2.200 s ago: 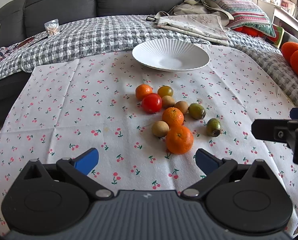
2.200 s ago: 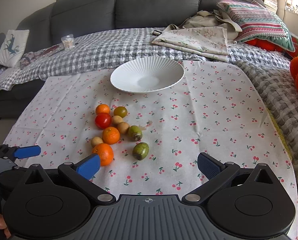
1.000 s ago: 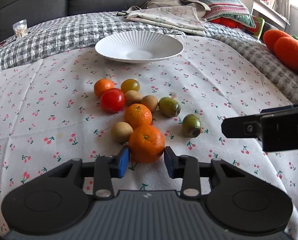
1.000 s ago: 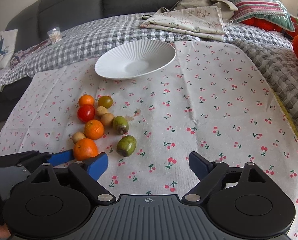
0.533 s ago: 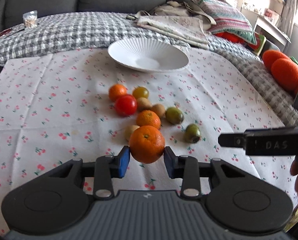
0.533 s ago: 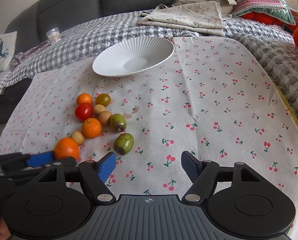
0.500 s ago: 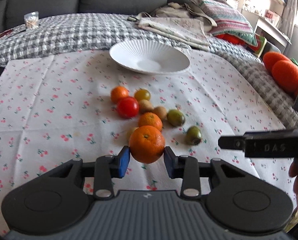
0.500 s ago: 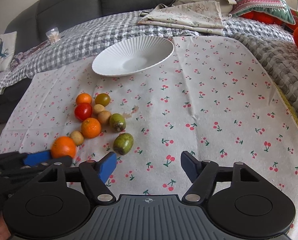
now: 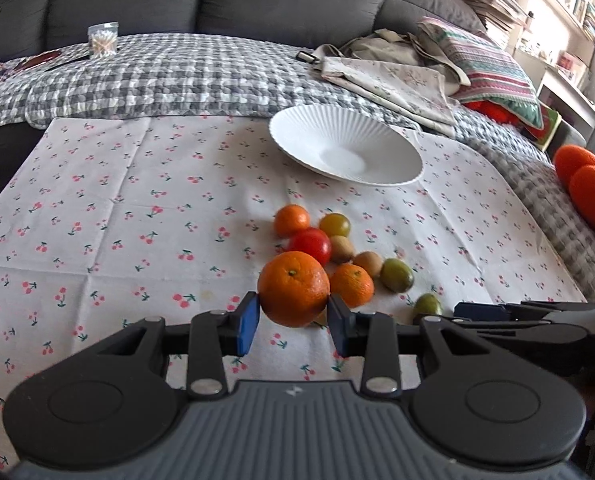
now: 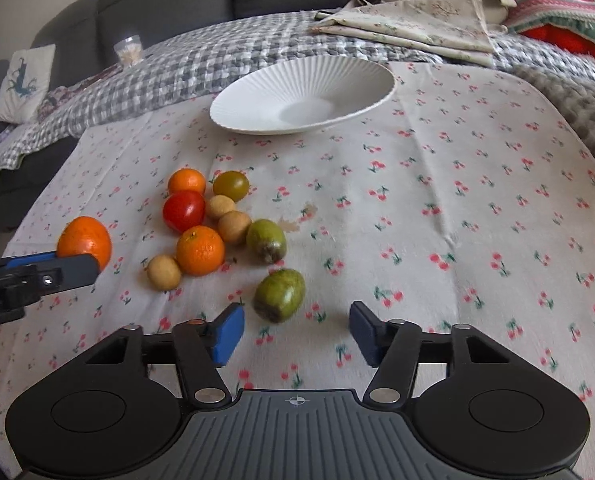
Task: Organize fruits
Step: 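Grasp a mandarin with the left tool while the right tool grasps a green fruit, then carry both fruits over the white bowl and open both tools to drop them, then move both open tools back to the fruit pile, then grasp a red tomato with the left tool while the right tool grasps a mandarin, then carry tomato and mandarin over the white bowl and release both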
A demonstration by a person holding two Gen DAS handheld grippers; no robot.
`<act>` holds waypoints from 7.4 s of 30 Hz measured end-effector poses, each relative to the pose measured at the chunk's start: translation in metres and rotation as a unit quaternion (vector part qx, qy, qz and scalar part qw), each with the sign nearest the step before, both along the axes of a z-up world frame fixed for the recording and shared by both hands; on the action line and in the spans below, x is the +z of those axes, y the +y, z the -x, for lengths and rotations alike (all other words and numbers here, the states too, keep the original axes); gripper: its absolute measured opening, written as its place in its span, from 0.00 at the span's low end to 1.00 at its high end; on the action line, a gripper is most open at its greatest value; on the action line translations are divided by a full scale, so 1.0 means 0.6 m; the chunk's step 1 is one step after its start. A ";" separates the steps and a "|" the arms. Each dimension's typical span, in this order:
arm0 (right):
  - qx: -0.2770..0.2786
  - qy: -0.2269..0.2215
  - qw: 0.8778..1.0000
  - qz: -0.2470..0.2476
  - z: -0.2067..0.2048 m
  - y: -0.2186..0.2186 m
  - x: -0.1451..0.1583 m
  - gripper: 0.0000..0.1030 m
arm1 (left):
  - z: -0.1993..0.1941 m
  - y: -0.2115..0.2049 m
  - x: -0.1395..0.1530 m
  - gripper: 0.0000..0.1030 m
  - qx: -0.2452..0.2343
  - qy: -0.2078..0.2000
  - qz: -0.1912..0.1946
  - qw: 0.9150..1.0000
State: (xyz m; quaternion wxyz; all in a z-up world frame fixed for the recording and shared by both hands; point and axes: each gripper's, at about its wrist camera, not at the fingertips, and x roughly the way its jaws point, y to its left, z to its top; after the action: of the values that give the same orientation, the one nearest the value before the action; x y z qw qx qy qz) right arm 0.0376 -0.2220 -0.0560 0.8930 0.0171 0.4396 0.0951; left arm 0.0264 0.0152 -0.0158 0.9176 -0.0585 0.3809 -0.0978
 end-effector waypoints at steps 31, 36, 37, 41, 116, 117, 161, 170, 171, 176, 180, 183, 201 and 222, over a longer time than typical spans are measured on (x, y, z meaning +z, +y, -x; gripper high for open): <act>-0.021 -0.031 0.999 -0.011 -0.096 -0.033 0.130 0.28 | -0.113 -0.031 0.071 0.34 -0.013 -0.020 0.010 1.000; -0.020 -0.039 0.999 0.005 -0.137 -0.043 0.140 0.28 | -0.155 -0.052 0.070 0.34 -0.013 -0.033 -0.005 0.999; -0.020 -0.040 0.999 0.006 -0.146 -0.045 0.141 0.28 | -0.164 -0.056 0.068 0.34 -0.014 -0.034 -0.007 0.999; -0.021 -0.039 0.999 0.007 -0.180 -0.052 0.136 0.28 | -0.197 -0.074 0.059 0.34 -0.022 -0.042 -0.015 0.999; -0.021 -0.055 0.993 -0.107 -0.051 -0.073 0.185 0.87 | -0.104 0.013 0.048 0.85 -0.010 -0.003 0.000 1.000; -0.020 -0.052 0.993 -0.104 -0.049 -0.071 0.180 0.87 | -0.104 0.011 0.044 0.85 -0.013 0.000 -0.002 1.000; 0.006 0.066 0.993 -0.099 -0.072 0.001 0.039 0.72 | -0.142 0.019 0.009 0.33 0.016 0.046 0.045 0.998; -0.003 0.068 0.991 -0.120 -0.085 0.029 0.018 0.61 | -0.142 0.028 0.013 0.33 0.024 0.046 0.049 0.997; -0.003 0.066 0.991 -0.119 -0.086 0.033 0.017 0.61 | -0.142 0.028 0.013 0.33 0.024 0.046 0.050 0.997; -0.001 0.063 0.991 -0.122 -0.096 0.053 0.007 0.53 | -0.139 0.027 0.016 0.33 0.028 0.044 0.051 0.997; -0.002 0.063 0.992 -0.107 -0.107 0.069 -0.007 0.43 | -0.138 0.026 0.014 0.33 0.028 0.044 0.049 0.997; 0.006 0.059 0.994 -0.095 -0.108 0.078 -0.015 0.35 | -0.140 0.028 0.014 0.33 0.029 0.044 0.048 0.997; 0.018 0.045 0.993 -0.109 -0.097 0.066 0.033 0.32 | -0.137 0.033 0.019 0.33 0.033 0.037 0.050 0.998; -0.011 0.007 0.995 -0.101 -0.130 -0.001 0.077 0.32 | -0.181 0.010 0.030 0.33 0.014 0.013 0.025 1.000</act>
State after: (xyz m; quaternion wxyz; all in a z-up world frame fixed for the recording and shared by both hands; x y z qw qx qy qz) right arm 0.1154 -0.2227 -0.0100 0.8845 0.1124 0.4342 0.1287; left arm 0.1352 0.0214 0.0021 0.9120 -0.0879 0.3895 -0.0940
